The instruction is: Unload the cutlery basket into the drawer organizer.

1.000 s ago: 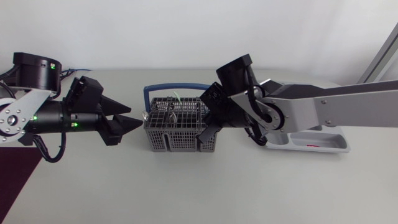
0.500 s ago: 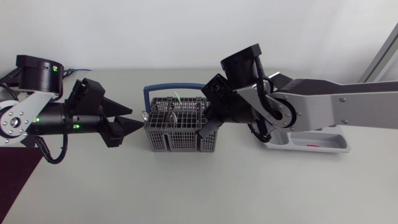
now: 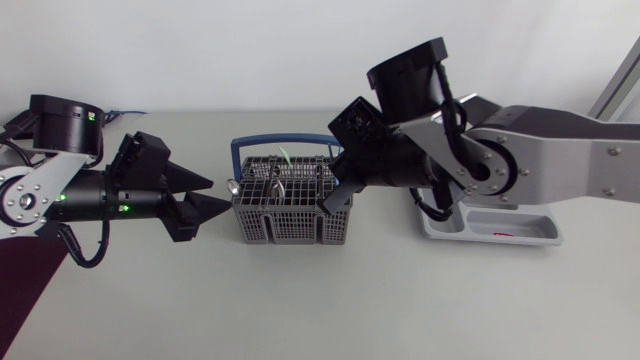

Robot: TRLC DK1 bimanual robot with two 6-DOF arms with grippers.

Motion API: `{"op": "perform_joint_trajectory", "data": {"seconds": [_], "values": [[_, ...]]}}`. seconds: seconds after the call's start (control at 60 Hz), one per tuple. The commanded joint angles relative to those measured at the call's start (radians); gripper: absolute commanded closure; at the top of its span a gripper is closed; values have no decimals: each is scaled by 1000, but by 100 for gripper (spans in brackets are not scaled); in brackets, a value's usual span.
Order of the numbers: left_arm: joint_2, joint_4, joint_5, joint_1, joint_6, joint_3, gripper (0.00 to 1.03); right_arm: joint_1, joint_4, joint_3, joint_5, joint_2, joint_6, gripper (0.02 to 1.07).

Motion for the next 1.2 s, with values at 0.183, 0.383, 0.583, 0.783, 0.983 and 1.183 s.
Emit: {"op": "perform_joint_trajectory", "data": {"seconds": [0.183, 0.383, 0.583, 0.783, 0.983, 1.183], "values": [[-10, 3, 16, -14, 22, -22, 7, 5, -82, 51, -61, -92, 42, 97], [-24, -1, 16, -17, 17, -19, 7, 5, -152, 91, -107, -164, 82, 97], [-41, -15, 16, -12, 17, -7, 7, -94, -315, 177, -202, -235, 104, 97], [-44, -20, 16, 0, 22, 2, 6, -338, -465, 235, -363, -246, 95, 97], [-38, -17, 16, -5, 20, 8, 6, -536, -544, 269, -469, -164, 59, 97], [-34, -15, 16, -5, 22, 8, 6, -633, -571, 283, -473, -78, 55, 97]]}}
